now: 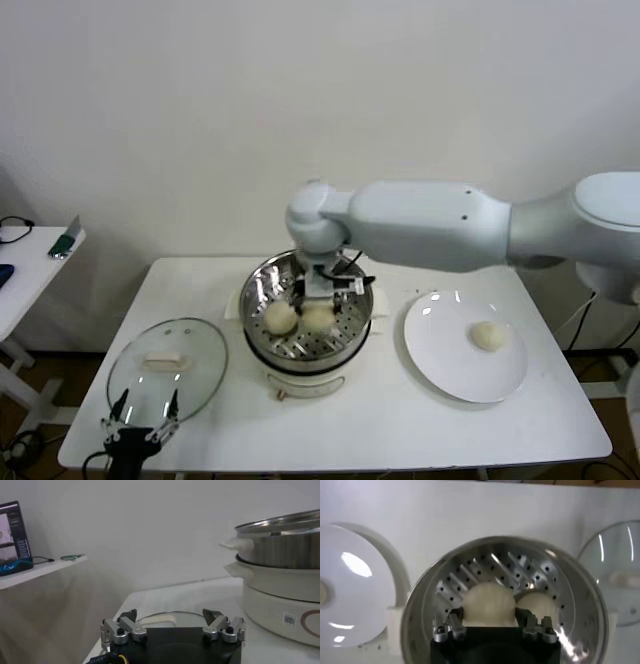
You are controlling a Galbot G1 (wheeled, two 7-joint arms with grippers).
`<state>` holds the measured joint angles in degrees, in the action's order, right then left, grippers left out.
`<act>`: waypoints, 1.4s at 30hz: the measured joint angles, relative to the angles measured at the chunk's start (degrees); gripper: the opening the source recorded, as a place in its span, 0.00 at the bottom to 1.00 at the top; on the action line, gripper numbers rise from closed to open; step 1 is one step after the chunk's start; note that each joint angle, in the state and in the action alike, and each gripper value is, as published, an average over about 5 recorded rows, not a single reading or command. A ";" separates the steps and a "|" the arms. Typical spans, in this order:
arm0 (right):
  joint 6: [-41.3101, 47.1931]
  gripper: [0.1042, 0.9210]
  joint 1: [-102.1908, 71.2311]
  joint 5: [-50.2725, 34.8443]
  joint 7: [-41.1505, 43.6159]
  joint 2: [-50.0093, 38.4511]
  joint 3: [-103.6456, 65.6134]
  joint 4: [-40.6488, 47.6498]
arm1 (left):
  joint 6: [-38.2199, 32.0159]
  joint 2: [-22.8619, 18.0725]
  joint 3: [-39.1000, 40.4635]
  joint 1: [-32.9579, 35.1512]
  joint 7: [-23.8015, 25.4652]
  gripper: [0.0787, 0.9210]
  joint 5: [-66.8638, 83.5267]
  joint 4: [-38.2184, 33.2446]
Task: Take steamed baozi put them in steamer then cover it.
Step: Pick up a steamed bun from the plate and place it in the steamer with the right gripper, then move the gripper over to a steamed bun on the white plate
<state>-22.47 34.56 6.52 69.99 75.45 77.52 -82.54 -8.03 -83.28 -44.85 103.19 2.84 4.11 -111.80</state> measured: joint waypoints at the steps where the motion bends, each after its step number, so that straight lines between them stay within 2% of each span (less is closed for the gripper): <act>1: -0.03 0.70 -0.47 0.09 0.03 0.22 0.04 0.08 | 0.05 0.06 0.00 -0.06 0.00 0.88 0.08 0.03; 9: -0.19 0.72 -3.23 0.47 0.10 1.18 0.18 0.45 | 0.14 0.47 -0.11 -0.22 -0.03 0.88 0.68 0.55; 17: -0.92 0.87 -3.88 1.24 0.31 1.17 -0.38 0.58 | 0.25 0.52 -0.11 -0.44 -0.06 0.88 0.78 0.93; 29: -1.12 0.88 0.30 1.49 -0.45 -3.20 -2.94 0.98 | 0.40 1.33 -0.19 -0.73 -0.09 0.88 0.43 1.17; 34: 3.27 0.88 3.72 -1.94 -3.71 -8.78 -1.85 0.54 | 0.34 1.63 -0.10 -0.94 -0.09 0.88 0.16 1.47; 42: 18.27 0.88 6.89 -11.25 -9.23 -21.55 2.41 -0.51 | 0.47 1.93 0.24 -1.52 -0.08 0.88 -0.01 1.21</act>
<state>-4.20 41.45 -4.73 60.77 53.90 79.93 -83.05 -7.55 -81.35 -44.61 101.66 2.76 4.10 -110.59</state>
